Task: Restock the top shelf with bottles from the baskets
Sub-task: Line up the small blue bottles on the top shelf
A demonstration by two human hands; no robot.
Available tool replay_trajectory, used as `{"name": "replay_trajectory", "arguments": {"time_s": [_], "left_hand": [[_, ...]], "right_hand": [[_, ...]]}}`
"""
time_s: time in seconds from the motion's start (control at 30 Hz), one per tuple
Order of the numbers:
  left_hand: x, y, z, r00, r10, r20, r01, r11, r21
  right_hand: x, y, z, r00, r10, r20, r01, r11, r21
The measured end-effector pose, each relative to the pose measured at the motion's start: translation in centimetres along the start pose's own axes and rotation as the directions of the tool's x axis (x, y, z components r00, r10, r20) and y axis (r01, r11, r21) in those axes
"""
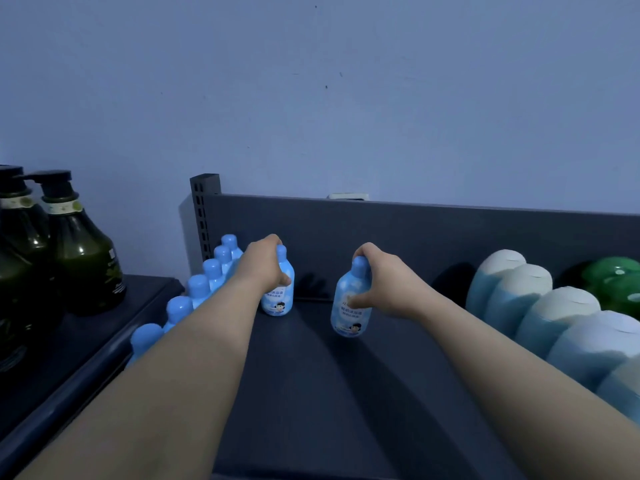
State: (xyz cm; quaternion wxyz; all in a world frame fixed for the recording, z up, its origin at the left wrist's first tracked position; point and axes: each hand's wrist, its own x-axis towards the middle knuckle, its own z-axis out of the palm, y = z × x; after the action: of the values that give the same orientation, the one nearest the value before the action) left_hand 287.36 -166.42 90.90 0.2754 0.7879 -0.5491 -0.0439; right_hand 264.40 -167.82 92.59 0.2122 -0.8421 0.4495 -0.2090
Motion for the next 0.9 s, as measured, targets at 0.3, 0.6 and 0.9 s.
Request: {"name": "replay_trajectory", "arguments": {"time_s": [0.3, 0.6, 0.9], "left_hand": [[1.8, -0.6, -0.1, 0.999, 0.005, 0.049, -0.010, 0.996, 0.091], [1.8, 0.2, -3.8, 0.994, 0.072, 0.078, -0.086, 0.976, 0.201], [-0.8, -3.5, -9.6, 0.960, 0.279, -0.003, -0.258, 0.892, 0.372]], "right_hand": [[0.7, -0.2, 1.0, 1.000, 0.016, -0.004, -0.016, 1.000, 0.010], [1.5, -2.3, 3.4, 1.000, -0.028, -0.010, 0.028, 1.000, 0.011], [4.4, -6.5, 8.5, 0.998, -0.066, -0.017, 0.066, 0.998, -0.008]]}}
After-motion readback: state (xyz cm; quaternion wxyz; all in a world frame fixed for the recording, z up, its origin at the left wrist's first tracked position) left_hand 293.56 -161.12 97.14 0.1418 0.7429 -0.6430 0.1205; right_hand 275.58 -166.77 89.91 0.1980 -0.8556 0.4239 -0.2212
